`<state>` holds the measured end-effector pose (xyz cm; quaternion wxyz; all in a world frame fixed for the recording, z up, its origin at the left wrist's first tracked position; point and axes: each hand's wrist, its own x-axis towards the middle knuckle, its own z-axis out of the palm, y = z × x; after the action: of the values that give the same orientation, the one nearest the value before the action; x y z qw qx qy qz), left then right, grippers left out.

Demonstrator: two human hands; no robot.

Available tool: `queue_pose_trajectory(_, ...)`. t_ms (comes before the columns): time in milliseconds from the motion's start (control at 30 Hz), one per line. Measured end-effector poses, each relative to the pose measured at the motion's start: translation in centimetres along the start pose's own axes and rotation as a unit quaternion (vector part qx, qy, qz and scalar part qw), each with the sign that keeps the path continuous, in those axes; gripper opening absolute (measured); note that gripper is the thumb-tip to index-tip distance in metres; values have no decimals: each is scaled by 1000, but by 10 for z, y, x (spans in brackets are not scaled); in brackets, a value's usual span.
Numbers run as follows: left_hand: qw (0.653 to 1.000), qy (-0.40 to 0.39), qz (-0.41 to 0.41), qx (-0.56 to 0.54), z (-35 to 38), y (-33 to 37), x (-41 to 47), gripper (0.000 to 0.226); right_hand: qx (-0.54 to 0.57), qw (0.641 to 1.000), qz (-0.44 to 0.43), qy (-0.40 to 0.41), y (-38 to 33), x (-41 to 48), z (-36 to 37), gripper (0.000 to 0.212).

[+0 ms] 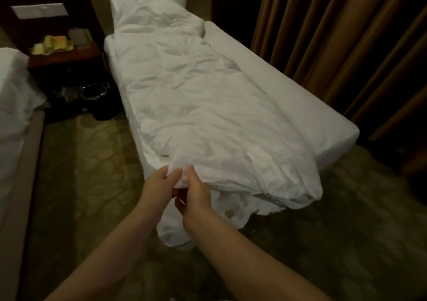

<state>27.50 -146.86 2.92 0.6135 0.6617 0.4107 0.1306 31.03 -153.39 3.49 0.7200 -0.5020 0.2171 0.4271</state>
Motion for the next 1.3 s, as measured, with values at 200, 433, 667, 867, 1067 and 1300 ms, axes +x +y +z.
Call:
queue_pose_trajectory(200,993,-58,-54,-82,-26,-20,-32,20,253,962,99,-11,31,22,-36,71)
queue_pose_trajectory(433,982,18,-49,-181,-100,-21,-53,16,160,978,-92,94,-38,81,-69,39)
queue_pose_trajectory(667,972,53,-162,-160,-120,-91,-73,24,-16,973,-85,213,18,88,-87,45)
queue_pose_trajectory(867,954,95,-245,-142,-113,-135,-111,33,-41,975,-60,210,25,102,-116,6)
queue_pose_trajectory(1067,970,52,-121,-206,-107,-70,-101,21,-5,973,-146,179,-59,85,-105,26)
queue_pose_trajectory(1300,836,133,-330,-417,-79,-148,-112,31,8,975,-37,218,16,78,-143,26)
